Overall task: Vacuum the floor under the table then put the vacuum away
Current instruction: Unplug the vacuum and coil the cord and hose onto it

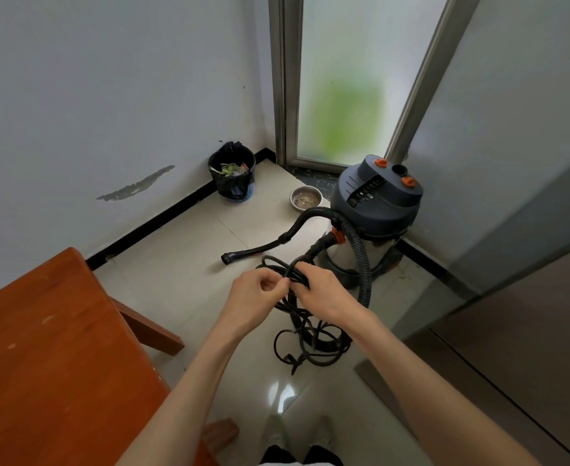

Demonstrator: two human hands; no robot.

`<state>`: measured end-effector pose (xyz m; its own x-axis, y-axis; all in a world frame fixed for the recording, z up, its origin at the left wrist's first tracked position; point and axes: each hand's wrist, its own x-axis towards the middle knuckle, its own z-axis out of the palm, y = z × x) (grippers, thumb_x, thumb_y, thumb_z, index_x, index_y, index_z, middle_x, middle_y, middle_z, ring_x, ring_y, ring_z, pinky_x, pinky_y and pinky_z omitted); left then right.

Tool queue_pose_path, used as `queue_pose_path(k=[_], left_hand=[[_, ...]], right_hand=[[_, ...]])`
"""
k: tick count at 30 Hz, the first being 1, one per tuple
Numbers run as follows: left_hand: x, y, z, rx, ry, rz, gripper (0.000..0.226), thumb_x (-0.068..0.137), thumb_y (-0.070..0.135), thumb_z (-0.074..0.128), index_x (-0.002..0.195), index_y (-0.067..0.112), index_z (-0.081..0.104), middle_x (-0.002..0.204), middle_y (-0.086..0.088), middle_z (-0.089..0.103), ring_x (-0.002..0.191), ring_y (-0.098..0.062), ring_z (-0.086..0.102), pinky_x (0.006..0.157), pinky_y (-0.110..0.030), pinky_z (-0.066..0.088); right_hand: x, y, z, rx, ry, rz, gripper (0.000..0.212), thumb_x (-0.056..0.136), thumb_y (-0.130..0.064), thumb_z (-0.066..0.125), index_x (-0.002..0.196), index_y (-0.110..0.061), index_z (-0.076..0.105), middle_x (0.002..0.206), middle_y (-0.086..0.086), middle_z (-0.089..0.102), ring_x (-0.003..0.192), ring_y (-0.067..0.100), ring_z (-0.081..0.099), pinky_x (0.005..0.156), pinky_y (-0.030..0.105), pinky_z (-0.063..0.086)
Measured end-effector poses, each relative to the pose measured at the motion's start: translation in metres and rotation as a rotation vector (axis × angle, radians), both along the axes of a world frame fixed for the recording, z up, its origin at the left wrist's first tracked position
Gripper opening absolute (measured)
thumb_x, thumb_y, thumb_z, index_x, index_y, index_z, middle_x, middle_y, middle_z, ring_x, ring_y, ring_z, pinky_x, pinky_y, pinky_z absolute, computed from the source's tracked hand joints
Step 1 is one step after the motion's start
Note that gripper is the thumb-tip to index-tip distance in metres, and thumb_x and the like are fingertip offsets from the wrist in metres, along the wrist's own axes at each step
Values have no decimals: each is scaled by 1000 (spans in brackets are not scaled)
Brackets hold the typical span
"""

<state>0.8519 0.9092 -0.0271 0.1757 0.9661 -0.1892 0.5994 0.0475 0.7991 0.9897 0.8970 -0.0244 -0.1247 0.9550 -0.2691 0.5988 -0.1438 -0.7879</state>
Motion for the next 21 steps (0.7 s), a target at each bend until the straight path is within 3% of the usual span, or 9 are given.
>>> queue_pose_path(k=[3, 5, 8, 10, 13, 15, 17, 19, 21], left_hand=[[-18, 9, -17, -114, -184, 366, 20, 99, 20, 40, 90, 8, 54, 70, 0, 59, 69, -12, 56, 63, -19, 41], [-41, 21, -28, -186, -324, 601, 18, 100, 17, 33, 96, 5, 45, 66, -5, 53, 65, -18, 57, 63, -26, 44], [-60, 32, -39, -293, -187, 557, 16, 99, 16, 35, 87, 10, 44, 71, -7, 50, 62, -16, 55, 61, -27, 41], [-56, 32, -40, -404, -78, 378, 22, 99, 17, 37, 81, 15, 49, 74, -5, 55, 69, -17, 55, 63, -27, 38], [-40, 31, -24, -346, -90, 180, 19, 100, 32, 39, 100, 21, 55, 97, 1, 55, 96, -16, 49, 80, -30, 41], [-30, 34, 2, -150, -208, 134, 47, 95, 44, 42, 136, 20, 42, 130, 6, 46, 118, -9, 42, 100, -32, 37], [-18, 40, 33, -37, -327, -8, 77, 86, 57, 48, 149, 24, 19, 150, 10, 26, 135, -4, 28, 111, -29, 25], [-7, 44, 56, -1, -312, -222, 97, 73, 65, 62, 149, 33, 11, 153, 17, 17, 138, 4, 17, 110, -20, 17], [-2, 48, 68, -18, -205, -387, 96, 69, 54, 72, 145, 38, 17, 144, 22, 30, 129, 13, 28, 102, -6, 20]], right_hand=[[14, -4, 0, 44, 39, -94, 17, 92, -23, 59, 96, -7, 63, 77, 2, 61, 66, 12, 54, 62, 24, 44], [30, -4, 3, 20, 271, -274, 17, 89, -21, 62, 95, -5, 66, 65, 1, 55, 56, 11, 45, 54, 21, 38], [52, 1, 13, -18, 781, -560, 12, 91, -15, 58, 88, -3, 61, 51, -5, 38, 44, 8, 31, 43, 18, 26], [58, 8, 22, 4, 928, -643, 15, 94, -15, 55, 79, -9, 53, 46, -8, 33, 38, 6, 28, 39, 17, 25], [58, 20, 36, 37, 802, -629, 21, 95, -13, 53, 74, -12, 51, 45, -7, 35, 38, 6, 29, 39, 18, 26], [54, 26, 44, 37, 643, -542, 21, 94, -12, 54, 74, -10, 53, 48, -4, 37, 40, 7, 29, 40, 18, 26], [49, 29, 46, 26, 494, -423, 25, 93, -12, 55, 69, -11, 52, 50, -3, 37, 42, 8, 30, 41, 19, 26], [42, 28, 46, 13, 367, -276, 22, 91, -12, 57, 70, -8, 53, 49, -4, 36, 41, 8, 30, 42, 21, 25], [37, 26, 47, 15, 250, -158, 15, 88, -12, 59, 75, -5, 57, 50, -3, 36, 41, 7, 31, 43, 21, 26]])
